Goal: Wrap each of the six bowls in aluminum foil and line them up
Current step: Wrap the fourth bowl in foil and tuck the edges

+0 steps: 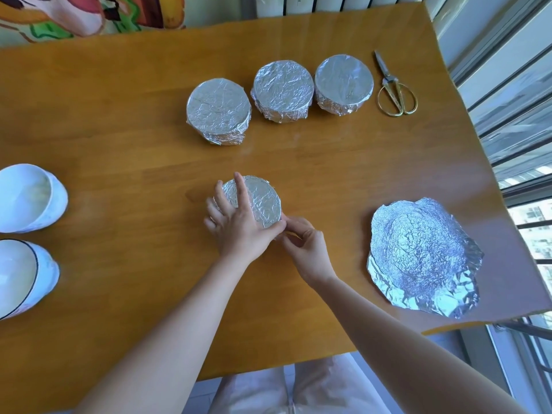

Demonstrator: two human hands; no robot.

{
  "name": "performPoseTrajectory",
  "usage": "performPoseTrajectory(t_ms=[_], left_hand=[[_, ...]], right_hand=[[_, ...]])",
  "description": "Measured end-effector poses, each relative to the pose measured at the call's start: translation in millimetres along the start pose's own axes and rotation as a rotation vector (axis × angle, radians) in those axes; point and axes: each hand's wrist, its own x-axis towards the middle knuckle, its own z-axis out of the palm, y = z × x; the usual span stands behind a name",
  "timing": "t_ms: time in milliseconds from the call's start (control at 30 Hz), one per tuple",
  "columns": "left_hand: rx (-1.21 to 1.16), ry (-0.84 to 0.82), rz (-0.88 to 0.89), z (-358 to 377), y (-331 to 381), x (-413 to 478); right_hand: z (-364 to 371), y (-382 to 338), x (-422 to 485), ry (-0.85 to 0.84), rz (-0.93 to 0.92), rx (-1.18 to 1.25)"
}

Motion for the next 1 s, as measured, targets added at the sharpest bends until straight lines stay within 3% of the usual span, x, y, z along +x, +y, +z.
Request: performPoseTrajectory(t_ms=[100,233,467,833,1000], left_hand=[[0.0,-0.001,-0.001,0,0,0],[-0.001,-0.015,-0.002,-2,-1,1],[-0.012,0.006,-0.017,1,-1,2],[-0.009,0.028,-0.046,2,2,1],[-0.008,0.042,-0.047,3,3,0]], right_hand=[[-2,0,-1,-0.032,-0.034,-0.036],[-1,-2,7,0.085,-0.074,-0.137],[2,0,7,0.162,0.039,-0.006],[-17,-4,25,-0.011,0.059,-0.1],[-19,-9,35,-0.045,0.189,0.097]])
